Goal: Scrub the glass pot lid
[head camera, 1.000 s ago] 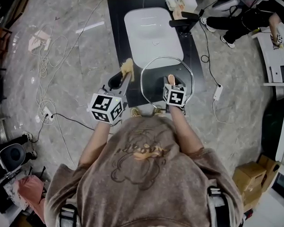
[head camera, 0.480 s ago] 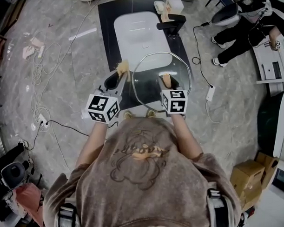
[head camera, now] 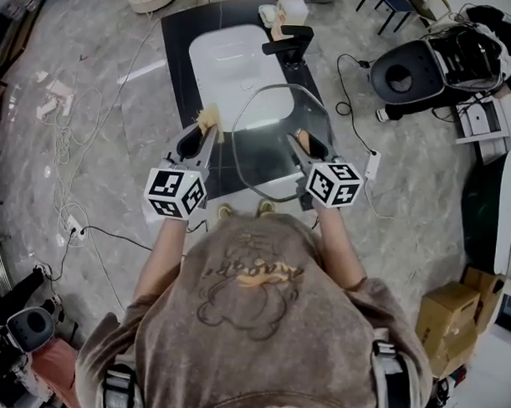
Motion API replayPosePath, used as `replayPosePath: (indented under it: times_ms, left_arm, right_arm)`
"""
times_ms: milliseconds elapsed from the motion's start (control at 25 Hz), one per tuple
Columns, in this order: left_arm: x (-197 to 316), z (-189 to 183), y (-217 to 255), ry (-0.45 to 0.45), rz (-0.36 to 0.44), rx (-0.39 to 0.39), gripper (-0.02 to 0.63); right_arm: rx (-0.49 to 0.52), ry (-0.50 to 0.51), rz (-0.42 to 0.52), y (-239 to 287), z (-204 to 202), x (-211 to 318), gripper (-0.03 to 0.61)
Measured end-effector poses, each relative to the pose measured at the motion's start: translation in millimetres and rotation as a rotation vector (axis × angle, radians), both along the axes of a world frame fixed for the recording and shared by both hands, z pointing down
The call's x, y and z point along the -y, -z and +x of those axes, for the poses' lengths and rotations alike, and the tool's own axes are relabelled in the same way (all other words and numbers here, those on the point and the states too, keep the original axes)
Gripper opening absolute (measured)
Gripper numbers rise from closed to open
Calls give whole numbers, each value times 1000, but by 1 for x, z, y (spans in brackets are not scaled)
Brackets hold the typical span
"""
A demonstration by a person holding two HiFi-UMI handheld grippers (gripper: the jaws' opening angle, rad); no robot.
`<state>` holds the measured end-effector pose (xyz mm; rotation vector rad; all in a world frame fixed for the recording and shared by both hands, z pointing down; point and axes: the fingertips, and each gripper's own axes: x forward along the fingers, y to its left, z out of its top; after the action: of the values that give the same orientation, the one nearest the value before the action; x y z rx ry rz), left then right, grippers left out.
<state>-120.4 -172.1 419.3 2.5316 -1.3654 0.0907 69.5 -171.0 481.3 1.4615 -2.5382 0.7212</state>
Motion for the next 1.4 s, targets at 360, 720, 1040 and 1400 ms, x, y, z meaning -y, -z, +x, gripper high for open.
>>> replayPosePath:
  times_ms: [360, 720, 1040, 1400]
  left_arm:
    - [5, 20, 8, -16, 4, -30, 74]
    - [-7, 52, 21, -116, 23, -33, 74]
    - [-20, 91, 38, -261, 50, -56, 74]
    - [-36, 129, 46, -429, 30, -109, 74]
  right_arm:
    - [405, -30, -13, 11, 27, -5, 172]
    - [783, -9, -55, 18, 33, -8, 172]
    - [1008, 56, -50, 35, 26, -9, 172]
    - [1148, 110, -57, 50, 13, -6, 172]
